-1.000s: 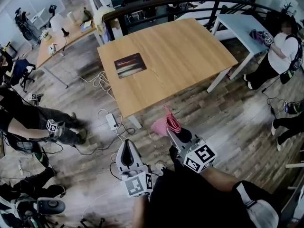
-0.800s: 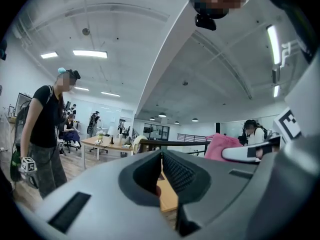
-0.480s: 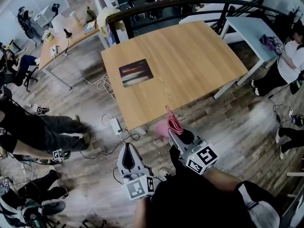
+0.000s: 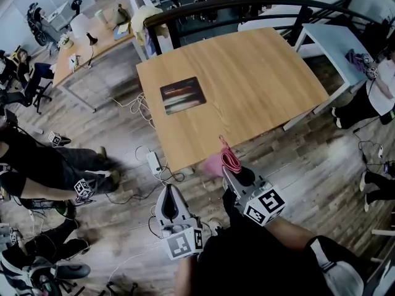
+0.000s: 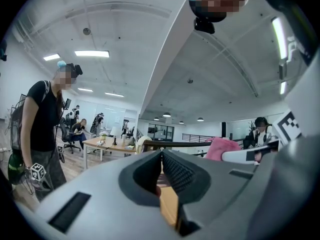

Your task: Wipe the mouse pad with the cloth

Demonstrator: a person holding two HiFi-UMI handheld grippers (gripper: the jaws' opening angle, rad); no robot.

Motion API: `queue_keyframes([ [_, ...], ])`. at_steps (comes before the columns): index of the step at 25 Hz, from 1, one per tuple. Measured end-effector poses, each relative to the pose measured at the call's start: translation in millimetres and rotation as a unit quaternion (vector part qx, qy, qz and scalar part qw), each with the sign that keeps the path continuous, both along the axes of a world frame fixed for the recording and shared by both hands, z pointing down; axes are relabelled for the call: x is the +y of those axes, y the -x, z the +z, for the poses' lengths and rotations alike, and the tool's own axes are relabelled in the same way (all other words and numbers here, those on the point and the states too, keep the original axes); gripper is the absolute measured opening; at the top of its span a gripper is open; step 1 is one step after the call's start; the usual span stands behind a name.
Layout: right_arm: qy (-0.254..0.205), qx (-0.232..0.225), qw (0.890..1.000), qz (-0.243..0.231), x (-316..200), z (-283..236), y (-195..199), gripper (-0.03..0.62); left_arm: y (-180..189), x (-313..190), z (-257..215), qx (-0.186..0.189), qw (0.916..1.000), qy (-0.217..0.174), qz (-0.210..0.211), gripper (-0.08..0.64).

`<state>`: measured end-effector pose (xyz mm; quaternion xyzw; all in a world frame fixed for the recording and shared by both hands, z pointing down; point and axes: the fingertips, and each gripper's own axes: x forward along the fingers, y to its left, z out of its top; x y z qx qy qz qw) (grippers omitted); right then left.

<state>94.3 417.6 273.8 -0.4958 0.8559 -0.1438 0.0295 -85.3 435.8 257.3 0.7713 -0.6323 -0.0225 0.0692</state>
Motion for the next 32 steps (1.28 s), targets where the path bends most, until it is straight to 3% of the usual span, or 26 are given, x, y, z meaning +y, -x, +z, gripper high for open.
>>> queue_keyframes([
  [13,0.007,-0.009,1.0,-0.012,-23.5,7.6,0.8,0.063,0.5,-18.5,2.0,-0.004,0.9999,0.006,-0.012,0.028],
  [32,0.02,-0.013,0.998,-0.051,-119.5,6.9,-37.3,0.063,-45.0,-105.2,-1.7,-0.006,0.999,0.02,-0.04,0.028],
])
